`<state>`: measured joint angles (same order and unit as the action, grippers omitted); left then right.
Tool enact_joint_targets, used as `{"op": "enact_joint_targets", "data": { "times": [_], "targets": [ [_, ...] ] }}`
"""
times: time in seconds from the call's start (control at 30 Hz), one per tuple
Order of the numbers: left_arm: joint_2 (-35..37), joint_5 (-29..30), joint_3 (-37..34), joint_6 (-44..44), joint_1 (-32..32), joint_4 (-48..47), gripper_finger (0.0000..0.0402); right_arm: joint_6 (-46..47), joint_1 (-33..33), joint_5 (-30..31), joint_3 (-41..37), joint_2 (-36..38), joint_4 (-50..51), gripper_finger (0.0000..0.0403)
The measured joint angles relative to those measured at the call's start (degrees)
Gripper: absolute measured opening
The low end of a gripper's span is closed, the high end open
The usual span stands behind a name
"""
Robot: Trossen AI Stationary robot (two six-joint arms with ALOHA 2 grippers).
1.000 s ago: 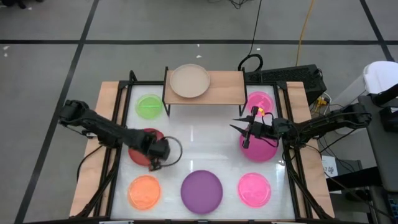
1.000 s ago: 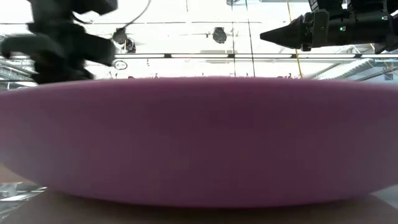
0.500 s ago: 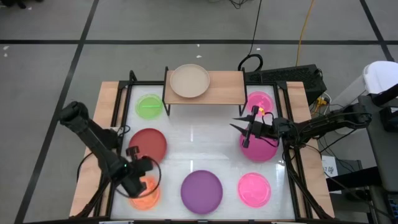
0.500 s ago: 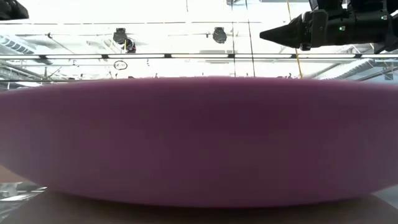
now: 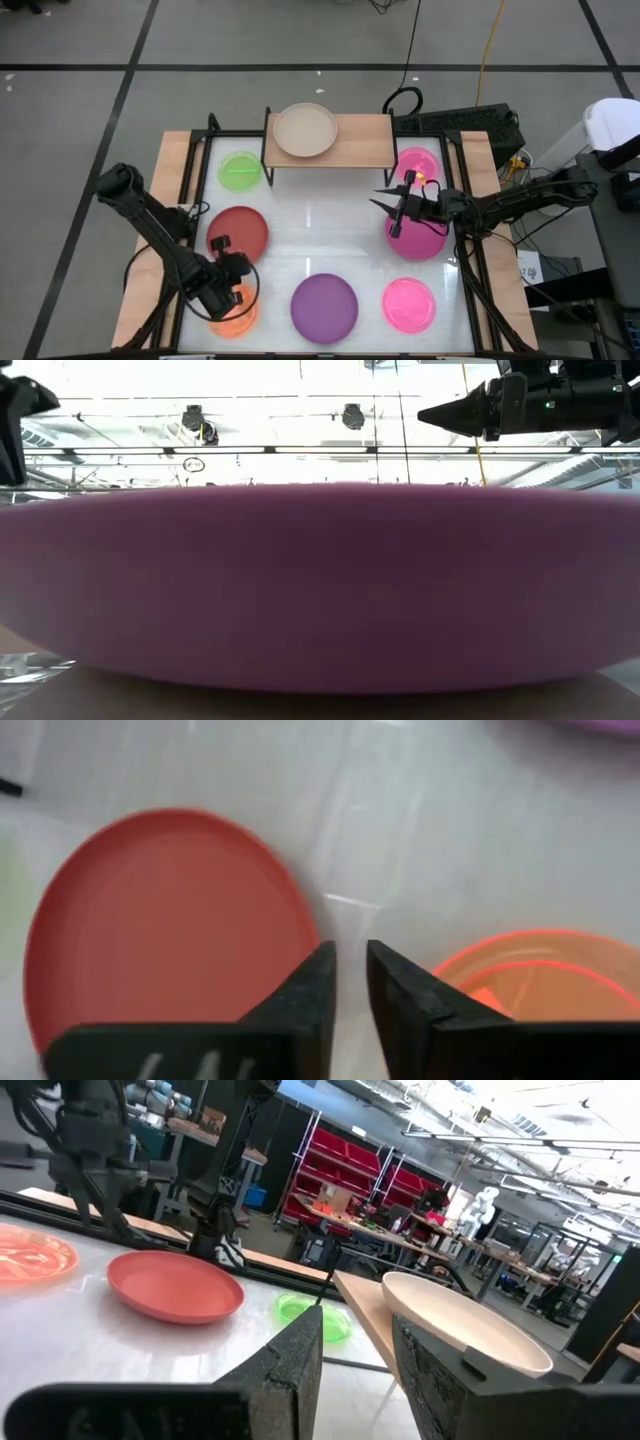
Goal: Place and stack plates onto a shelf
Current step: Stack the orange plate on top of the gray plate on the shelf
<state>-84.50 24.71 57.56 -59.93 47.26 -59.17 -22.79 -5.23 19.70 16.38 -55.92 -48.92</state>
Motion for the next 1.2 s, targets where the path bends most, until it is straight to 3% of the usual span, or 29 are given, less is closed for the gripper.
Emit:
{"op": "enact_joint_targets", "data": {
  "times": [0.27,0.67,0.77,0.93,1.1,1.2],
  "targets": [
    [0.0,-2.2,-8.2,1.4,-2.2,12.5,0.0128,1.1,0.0,0.0,0.0,0.0,1.3,0.0105],
    [0.0,-2.6,-17.8,-3.4,-6.9,16.1,0.0128,2.6,0.0,0.0,0.0,0.0,2.1,0.0105],
    [0.0,-5.2,-18.2,-1.8,-7.4,16.3,0.0106,2.6,0.0,0.0,0.0,0.0,2.1,0.0105],
    [0.0,-5.8,-16.1,2.8,-8.0,15.9,0.0021,2.6,0.0,0.0,0.0,0.0,2.2,0.0105],
    [0.0,-3.9,-7.0,8.9,-8.4,9.3,0.0011,2.6,0.0,0.0,0.0,0.0,2.2,0.0105],
    [0.0,2.5,1.9,16.0,-8.4,1.8,0.001,2.6,0.0,0.0,0.0,0.0,2.2,0.0105]
  ]
}}
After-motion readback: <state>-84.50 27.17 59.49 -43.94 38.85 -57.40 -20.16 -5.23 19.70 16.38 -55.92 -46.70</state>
